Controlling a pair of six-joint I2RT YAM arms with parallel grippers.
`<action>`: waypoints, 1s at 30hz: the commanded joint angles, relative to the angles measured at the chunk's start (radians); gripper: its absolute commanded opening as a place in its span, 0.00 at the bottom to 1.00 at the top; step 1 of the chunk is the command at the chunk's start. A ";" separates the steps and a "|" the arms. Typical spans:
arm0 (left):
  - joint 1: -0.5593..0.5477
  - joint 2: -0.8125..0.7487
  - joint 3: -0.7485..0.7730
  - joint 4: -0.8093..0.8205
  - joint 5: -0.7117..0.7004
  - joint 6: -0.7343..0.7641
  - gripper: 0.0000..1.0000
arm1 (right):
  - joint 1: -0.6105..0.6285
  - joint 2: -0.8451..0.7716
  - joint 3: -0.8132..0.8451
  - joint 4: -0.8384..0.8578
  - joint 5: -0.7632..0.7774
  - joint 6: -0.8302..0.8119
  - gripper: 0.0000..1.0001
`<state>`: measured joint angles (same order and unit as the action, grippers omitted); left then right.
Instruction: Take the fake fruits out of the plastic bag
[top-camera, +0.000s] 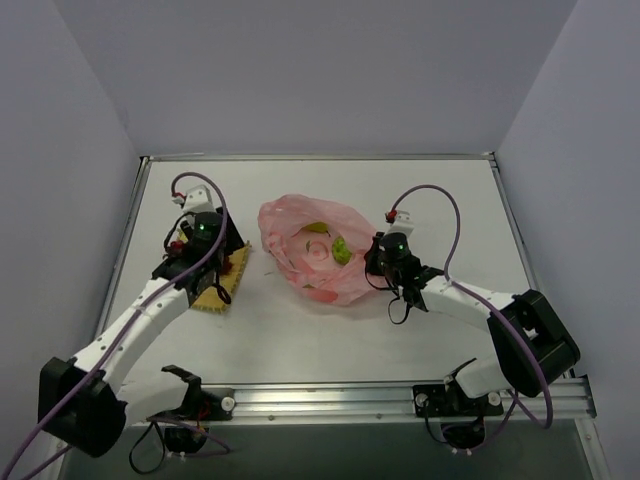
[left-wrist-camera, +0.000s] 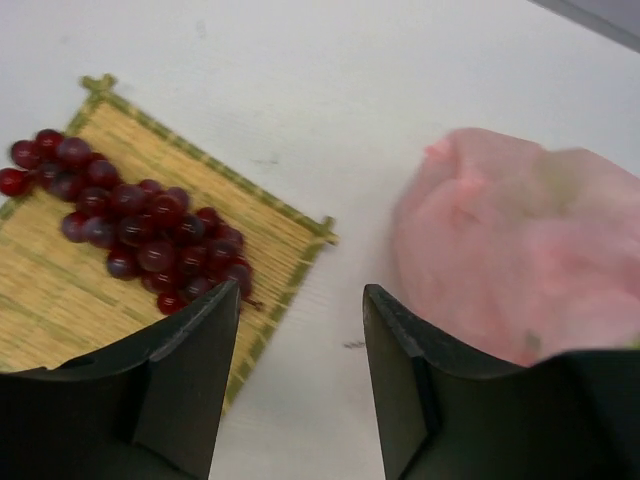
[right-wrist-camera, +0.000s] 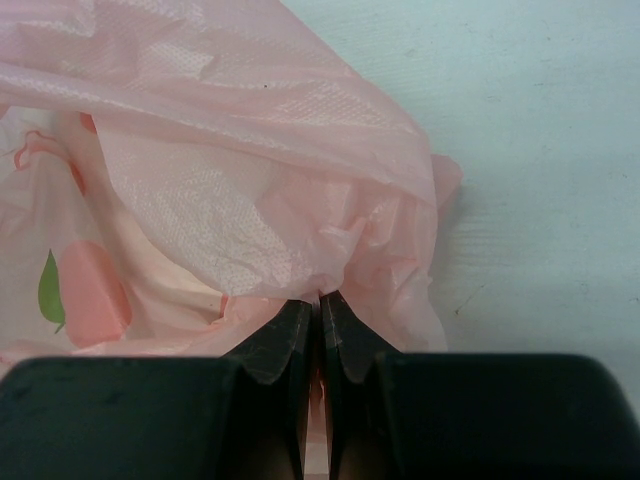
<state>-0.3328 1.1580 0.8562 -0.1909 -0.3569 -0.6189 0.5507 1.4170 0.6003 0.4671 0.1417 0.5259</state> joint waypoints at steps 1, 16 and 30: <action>-0.182 -0.109 0.018 -0.028 0.022 -0.022 0.49 | 0.000 -0.039 -0.008 0.011 0.029 0.002 0.03; -0.644 0.285 0.225 0.206 -0.079 -0.022 0.44 | 0.002 -0.127 -0.042 -0.012 0.209 0.029 0.03; -0.554 0.664 0.377 0.438 0.119 0.090 0.83 | -0.009 -0.119 -0.040 -0.018 0.216 0.040 0.02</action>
<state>-0.9031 1.8061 1.1755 0.1421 -0.3038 -0.5701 0.5488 1.3170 0.5625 0.4446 0.3153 0.5503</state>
